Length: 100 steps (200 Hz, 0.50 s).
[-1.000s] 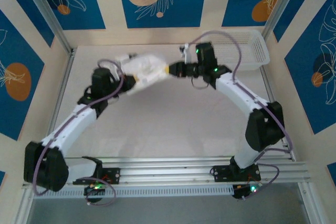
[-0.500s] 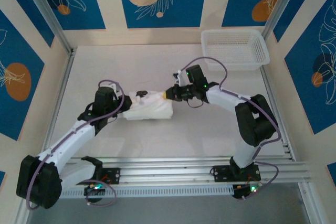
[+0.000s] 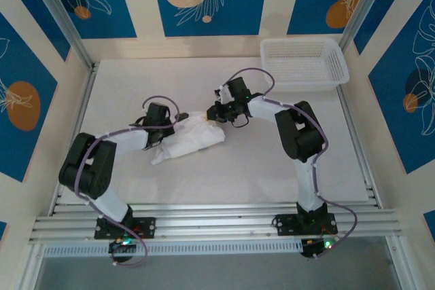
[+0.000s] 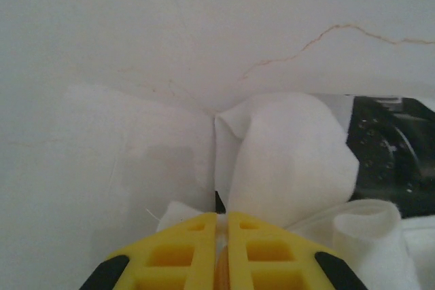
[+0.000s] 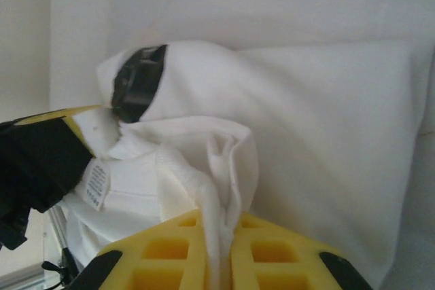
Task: Fold the inside-out t-shirt
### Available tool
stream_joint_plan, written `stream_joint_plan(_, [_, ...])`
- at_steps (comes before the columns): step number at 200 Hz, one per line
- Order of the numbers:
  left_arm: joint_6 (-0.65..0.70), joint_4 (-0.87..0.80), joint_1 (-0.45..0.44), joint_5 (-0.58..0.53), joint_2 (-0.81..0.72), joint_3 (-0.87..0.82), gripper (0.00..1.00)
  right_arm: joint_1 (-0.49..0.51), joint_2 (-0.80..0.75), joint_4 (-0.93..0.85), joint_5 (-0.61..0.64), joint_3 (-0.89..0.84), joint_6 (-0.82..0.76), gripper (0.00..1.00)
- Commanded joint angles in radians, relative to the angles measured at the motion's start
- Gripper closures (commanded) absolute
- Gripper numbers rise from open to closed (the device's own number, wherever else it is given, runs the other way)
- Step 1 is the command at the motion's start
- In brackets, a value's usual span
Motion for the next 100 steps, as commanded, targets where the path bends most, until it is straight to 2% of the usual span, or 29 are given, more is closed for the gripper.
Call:
stream_joint_plan(1, [-0.012, 0.066, 0.018, -0.046, 0.012, 0.015, 0.99, -0.005, 0.021, -0.037, 0.014, 0.056, -0.031, 0.81])
stream_joint_plan(9, [-0.012, 0.076, 0.02, -0.049, 0.008, 0.011, 0.93, -0.005, 0.024, -0.036, 0.025, 0.061, -0.03, 0.76])
stream_joint_plan(32, [0.001, 0.07, 0.028, -0.05, -0.039, 0.012, 0.74, -0.012, 0.003, -0.036, 0.087, 0.064, -0.02, 0.51])
stream_joint_plan(48, [-0.003, 0.054, 0.028, -0.061, -0.116, 0.006, 0.59, -0.025, -0.069, 0.016, 0.154, 0.003, 0.003, 0.28])
stream_joint_plan(50, [-0.004, 0.039, 0.027, -0.063, -0.126, 0.007, 0.57, -0.028, -0.08, 0.029, 0.163, -0.009, 0.008, 0.24])
stream_joint_plan(51, [-0.004, 0.039, 0.027, -0.063, -0.132, 0.01, 0.56, -0.03, -0.091, 0.04, 0.167, -0.02, 0.012, 0.19])
stream_joint_plan(54, [-0.003, 0.023, 0.027, -0.064, -0.146, 0.017, 0.53, -0.036, -0.108, 0.058, 0.172, -0.039, 0.019, 0.15])
stream_joint_plan(59, [0.005, -0.009, 0.028, -0.064, -0.172, 0.033, 0.48, -0.045, -0.129, 0.075, 0.169, -0.056, 0.028, 0.11])
stream_joint_plan(60, [0.006, -0.016, 0.028, -0.063, -0.177, 0.037, 0.47, -0.05, -0.139, 0.077, 0.166, -0.062, 0.032, 0.07])
stream_joint_plan(70, [0.015, -0.115, 0.029, -0.05, -0.23, 0.077, 0.4, -0.072, -0.185, 0.079, 0.126, -0.091, 0.04, 0.04])
stream_joint_plan(84, [0.052, -0.187, 0.027, -0.019, -0.299, 0.095, 0.36, -0.088, -0.274, 0.106, 0.116, -0.185, 0.035, 0.03])
stream_joint_plan(91, [0.071, -0.191, 0.027, 0.02, -0.323, 0.103, 0.29, -0.093, -0.305, 0.107, 0.116, -0.214, 0.024, 0.03])
stream_joint_plan(100, [0.113, -0.222, 0.027, 0.084, -0.337, 0.141, 0.27, -0.102, -0.34, 0.094, 0.118, -0.239, 0.019, 0.04])
